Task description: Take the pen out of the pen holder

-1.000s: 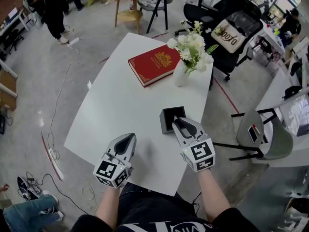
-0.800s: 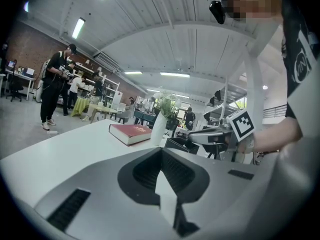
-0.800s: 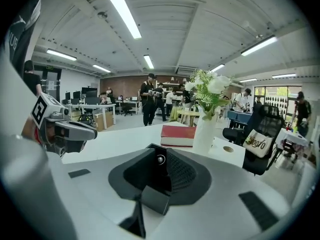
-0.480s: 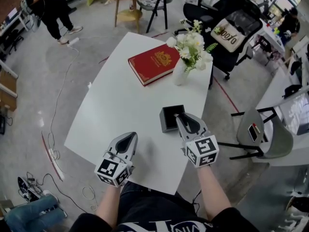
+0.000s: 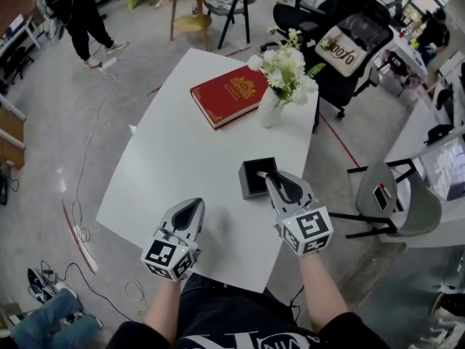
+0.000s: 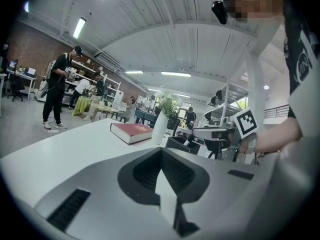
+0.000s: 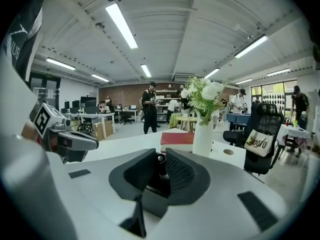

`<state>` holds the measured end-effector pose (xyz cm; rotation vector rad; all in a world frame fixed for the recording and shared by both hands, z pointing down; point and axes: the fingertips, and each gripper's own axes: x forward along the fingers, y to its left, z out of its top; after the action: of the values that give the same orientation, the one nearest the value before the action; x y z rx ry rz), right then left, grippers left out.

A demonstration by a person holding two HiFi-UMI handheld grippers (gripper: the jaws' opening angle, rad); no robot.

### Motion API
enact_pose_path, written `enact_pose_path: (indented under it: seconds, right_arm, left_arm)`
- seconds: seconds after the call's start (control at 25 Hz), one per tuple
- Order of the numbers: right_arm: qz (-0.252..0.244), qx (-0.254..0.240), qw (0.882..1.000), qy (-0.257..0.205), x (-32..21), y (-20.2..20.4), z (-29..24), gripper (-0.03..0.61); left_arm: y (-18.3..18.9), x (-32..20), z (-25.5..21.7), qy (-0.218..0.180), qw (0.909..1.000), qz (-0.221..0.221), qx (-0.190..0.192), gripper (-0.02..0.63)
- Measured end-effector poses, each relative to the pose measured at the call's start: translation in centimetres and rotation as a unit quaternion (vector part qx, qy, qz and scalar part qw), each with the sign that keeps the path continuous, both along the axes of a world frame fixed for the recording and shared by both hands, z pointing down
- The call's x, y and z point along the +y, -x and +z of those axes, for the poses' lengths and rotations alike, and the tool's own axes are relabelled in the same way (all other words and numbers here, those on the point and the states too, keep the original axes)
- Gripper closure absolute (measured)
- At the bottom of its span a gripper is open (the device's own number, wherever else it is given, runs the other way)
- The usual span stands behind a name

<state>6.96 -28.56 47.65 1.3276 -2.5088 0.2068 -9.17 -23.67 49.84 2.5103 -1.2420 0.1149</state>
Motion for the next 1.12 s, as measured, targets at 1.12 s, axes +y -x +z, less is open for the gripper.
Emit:
enact_pose_path:
  seconds: [1.12]
  right_arm:
    - [0.008,-0.053,0.996,-0.065,3.0,-4.0,-9.8,0.505]
  left_arm:
    - [-1.5,-2.8,-4.4,-0.061,0.998,-0.014,0.006,0.626]
